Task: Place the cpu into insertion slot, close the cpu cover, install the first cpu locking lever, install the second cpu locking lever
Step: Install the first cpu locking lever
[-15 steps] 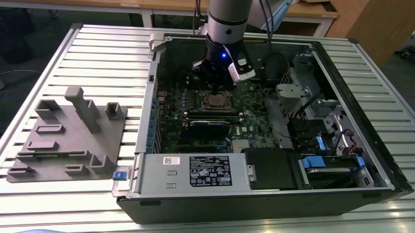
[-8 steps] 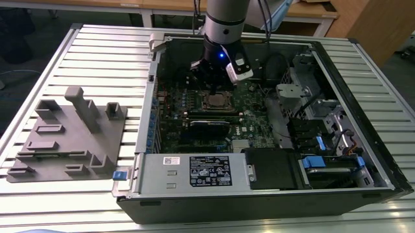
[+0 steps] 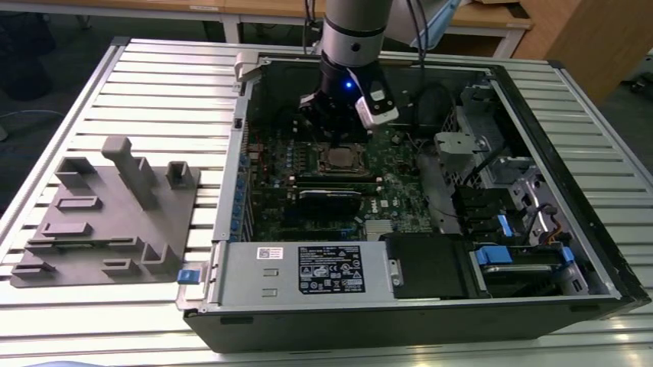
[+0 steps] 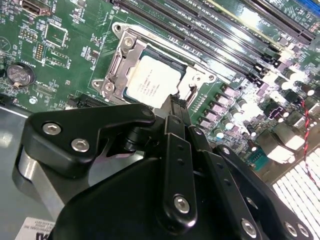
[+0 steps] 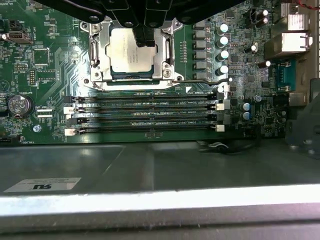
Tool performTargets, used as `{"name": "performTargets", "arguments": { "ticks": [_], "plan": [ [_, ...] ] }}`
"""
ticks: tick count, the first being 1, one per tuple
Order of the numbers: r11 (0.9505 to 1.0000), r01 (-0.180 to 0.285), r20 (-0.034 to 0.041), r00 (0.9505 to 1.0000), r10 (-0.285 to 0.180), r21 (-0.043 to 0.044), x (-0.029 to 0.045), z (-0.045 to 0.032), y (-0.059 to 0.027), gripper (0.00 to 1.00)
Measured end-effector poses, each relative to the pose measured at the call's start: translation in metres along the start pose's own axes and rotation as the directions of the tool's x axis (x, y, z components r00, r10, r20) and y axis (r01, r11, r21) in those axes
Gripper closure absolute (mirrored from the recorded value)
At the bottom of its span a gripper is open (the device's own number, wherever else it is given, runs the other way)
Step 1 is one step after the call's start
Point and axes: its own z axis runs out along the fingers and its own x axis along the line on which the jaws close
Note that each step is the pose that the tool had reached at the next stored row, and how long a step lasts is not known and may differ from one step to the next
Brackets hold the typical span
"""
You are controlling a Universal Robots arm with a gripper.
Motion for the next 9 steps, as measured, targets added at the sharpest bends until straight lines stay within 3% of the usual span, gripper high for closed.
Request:
{"name": "performTargets", "arguments": {
  "ticks": [9],
  "plan": [
    [1.0,0.0,0.0,1.0,0.0,0.0001,0.0002,-0.016,0.0008,0.89]
  ]
}}
